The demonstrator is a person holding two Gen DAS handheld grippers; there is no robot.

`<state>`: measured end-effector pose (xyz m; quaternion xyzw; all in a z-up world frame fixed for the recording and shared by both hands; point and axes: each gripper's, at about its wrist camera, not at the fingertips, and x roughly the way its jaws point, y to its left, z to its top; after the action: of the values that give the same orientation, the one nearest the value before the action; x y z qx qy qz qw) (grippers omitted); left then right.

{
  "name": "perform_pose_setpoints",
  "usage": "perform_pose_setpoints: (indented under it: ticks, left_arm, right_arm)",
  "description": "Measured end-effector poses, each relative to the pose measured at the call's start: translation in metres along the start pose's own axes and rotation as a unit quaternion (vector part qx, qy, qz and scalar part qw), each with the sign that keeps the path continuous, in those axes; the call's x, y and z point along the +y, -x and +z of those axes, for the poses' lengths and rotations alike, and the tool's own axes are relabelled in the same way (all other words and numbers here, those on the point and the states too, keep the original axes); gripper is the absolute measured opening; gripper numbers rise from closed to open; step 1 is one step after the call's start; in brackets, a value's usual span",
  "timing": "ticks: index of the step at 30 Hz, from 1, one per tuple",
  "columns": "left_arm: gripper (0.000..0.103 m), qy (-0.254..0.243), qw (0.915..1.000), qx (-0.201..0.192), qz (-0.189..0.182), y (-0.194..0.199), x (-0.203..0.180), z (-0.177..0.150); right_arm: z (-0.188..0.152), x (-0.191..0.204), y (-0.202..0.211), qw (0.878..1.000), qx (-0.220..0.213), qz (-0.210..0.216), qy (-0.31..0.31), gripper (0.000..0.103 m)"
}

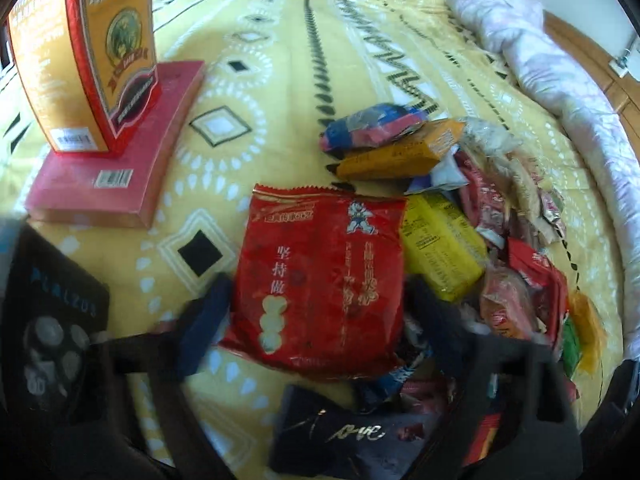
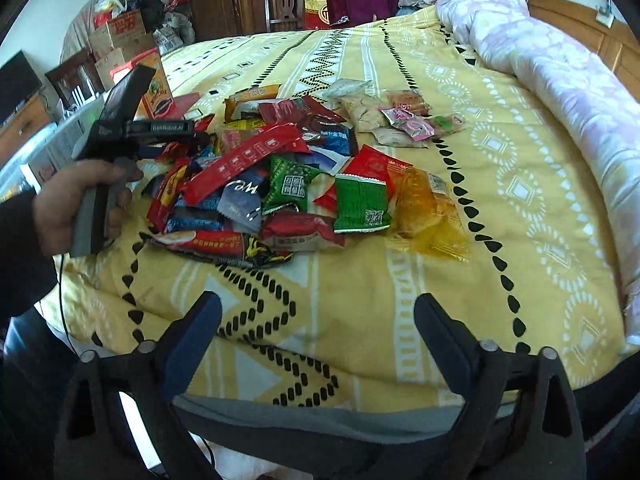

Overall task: Organize snacks
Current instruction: 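Grasp a large red snack bag with the left tool while the right grasps a yellow barcode bag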

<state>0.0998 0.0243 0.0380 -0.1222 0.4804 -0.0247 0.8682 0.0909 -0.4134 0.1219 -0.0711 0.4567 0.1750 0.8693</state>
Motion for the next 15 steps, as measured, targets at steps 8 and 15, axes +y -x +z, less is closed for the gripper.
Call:
perform_pose_setpoints:
  ticks: [8, 15]
  left_arm:
    - [0.075, -0.060, 0.9966, -0.055, -0.011, 0.047, -0.030, -0.004]
    - [0.075, -0.068, 0.9952, -0.058, -0.039, 0.076, -0.042, -0.011]
  right_arm:
    - [0.028, -0.070, -0.010, 0.988, -0.015, 0.038, -0.150, 0.090]
    - [0.073, -0.089, -0.056, 0.986, 0.026, -0.036, -0.159, 0.089]
